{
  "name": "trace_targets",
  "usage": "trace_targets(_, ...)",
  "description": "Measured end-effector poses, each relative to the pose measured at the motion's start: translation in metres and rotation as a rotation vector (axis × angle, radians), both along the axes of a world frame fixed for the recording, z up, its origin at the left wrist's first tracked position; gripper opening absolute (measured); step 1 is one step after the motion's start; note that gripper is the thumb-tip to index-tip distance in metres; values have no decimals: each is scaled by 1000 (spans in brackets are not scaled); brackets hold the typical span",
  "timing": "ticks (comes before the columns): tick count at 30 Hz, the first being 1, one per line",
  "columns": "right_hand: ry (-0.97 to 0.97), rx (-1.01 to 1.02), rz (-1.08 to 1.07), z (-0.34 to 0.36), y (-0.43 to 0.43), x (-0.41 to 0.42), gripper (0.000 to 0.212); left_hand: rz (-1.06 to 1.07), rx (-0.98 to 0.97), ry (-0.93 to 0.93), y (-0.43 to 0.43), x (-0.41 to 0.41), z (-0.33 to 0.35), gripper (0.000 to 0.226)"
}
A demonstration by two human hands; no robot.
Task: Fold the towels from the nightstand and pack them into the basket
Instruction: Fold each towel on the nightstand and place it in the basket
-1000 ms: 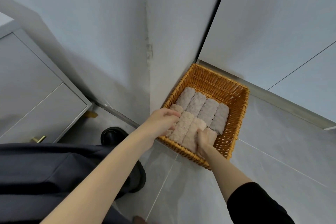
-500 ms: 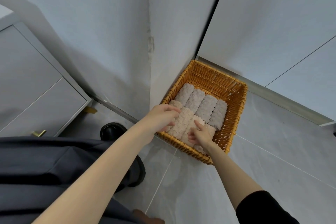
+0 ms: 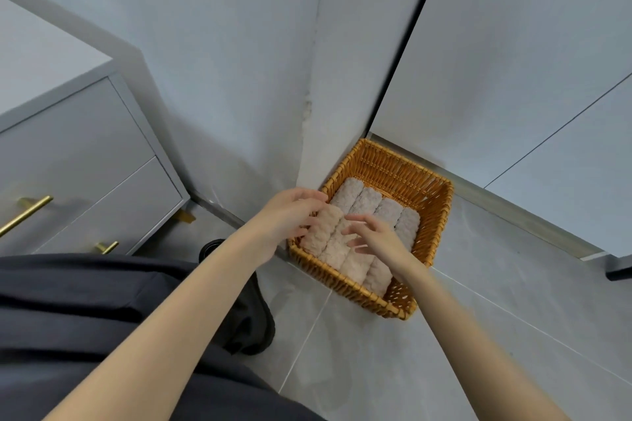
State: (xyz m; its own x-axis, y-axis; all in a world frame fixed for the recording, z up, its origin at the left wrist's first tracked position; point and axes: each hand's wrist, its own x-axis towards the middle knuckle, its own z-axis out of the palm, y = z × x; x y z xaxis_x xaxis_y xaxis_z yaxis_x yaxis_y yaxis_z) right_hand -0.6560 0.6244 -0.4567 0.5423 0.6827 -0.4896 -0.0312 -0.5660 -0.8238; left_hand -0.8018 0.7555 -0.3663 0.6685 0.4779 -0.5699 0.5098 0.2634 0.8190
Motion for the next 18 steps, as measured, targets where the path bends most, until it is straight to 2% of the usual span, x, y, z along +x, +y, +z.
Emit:
trace_targets(9,-160,254,274,125,28,-71,23,146,186,-133,30,-69,64,14)
trace_targets(18,-425,415,443,189,109,-135,22,400,376,-258,85,-168,141,17)
